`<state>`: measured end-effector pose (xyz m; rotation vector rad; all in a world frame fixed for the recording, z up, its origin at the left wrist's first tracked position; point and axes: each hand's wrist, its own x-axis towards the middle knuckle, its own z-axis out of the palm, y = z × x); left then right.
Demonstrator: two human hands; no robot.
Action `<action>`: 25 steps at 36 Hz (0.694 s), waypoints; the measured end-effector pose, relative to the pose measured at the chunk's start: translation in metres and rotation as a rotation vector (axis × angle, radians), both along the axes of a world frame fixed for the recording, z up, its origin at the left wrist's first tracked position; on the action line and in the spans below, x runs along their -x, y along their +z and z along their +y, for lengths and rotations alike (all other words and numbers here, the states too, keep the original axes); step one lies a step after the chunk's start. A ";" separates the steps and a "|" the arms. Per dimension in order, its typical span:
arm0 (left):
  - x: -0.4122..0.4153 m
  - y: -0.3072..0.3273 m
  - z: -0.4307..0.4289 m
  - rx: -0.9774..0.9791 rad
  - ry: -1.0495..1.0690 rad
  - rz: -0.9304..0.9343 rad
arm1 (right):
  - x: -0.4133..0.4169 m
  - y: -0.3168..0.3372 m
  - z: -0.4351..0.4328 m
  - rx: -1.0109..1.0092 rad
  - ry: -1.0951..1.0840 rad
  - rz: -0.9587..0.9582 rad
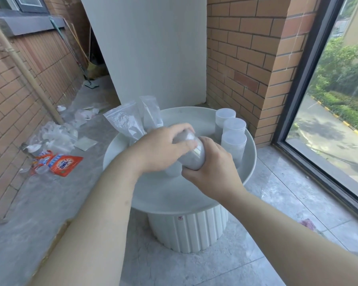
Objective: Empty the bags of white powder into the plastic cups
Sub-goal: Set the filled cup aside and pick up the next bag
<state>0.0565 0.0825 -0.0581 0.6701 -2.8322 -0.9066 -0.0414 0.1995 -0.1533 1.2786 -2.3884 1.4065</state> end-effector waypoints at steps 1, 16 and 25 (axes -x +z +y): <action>-0.003 0.002 -0.003 -0.056 -0.076 0.018 | 0.001 0.001 0.000 -0.001 0.007 -0.011; 0.007 -0.003 0.008 0.233 0.087 0.099 | -0.007 0.002 -0.002 -0.002 0.004 0.019; 0.017 -0.002 0.026 0.347 0.328 -0.072 | -0.009 -0.002 -0.004 -0.036 -0.107 0.250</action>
